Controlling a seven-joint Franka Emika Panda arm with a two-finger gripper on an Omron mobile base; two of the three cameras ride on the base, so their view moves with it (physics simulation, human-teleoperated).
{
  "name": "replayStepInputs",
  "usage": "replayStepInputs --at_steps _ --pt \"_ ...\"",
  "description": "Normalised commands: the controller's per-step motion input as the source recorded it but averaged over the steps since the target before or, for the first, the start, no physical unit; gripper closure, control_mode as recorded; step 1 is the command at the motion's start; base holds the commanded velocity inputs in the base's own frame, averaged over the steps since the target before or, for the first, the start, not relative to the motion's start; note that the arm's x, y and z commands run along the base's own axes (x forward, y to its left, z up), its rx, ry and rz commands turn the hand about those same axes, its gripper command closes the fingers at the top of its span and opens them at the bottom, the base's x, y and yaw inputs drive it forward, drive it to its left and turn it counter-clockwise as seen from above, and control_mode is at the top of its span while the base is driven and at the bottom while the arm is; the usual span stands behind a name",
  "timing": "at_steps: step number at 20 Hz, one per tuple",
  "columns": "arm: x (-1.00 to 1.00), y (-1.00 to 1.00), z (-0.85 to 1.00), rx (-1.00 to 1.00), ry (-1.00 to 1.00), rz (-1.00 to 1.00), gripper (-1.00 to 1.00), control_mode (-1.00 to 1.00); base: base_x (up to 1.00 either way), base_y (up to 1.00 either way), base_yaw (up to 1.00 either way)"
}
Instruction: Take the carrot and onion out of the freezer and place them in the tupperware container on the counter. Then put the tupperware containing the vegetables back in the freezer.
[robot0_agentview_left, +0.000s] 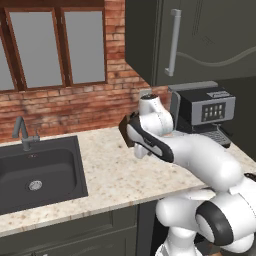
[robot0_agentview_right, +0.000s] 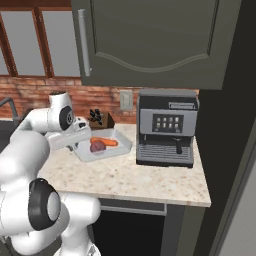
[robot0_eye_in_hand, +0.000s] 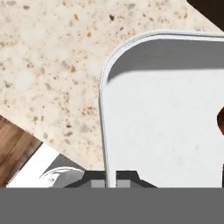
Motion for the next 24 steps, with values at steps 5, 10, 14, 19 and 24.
replayStepInputs --at_steps 5,10,14,19,24 --pt "-0.34 0.00 0.49 0.00 -0.21 0.19 1.00 -1.00 0.00 0.00 0.00" --pt "-0.18 0.00 0.34 0.00 -0.18 0.40 1.00 -1.00 0.00 0.00 0.00" --pt "-0.17 0.00 0.24 0.00 -0.07 0.48 1.00 -1.00 0.00 0.00 0.00" --pt "-0.39 -0.03 0.38 0.00 0.00 0.37 1.00 -1.00 0.00 0.00 0.00" --pt "-0.23 -0.01 0.40 -0.03 0.00 0.17 1.00 -1.00 0.00 0.00 0.00"
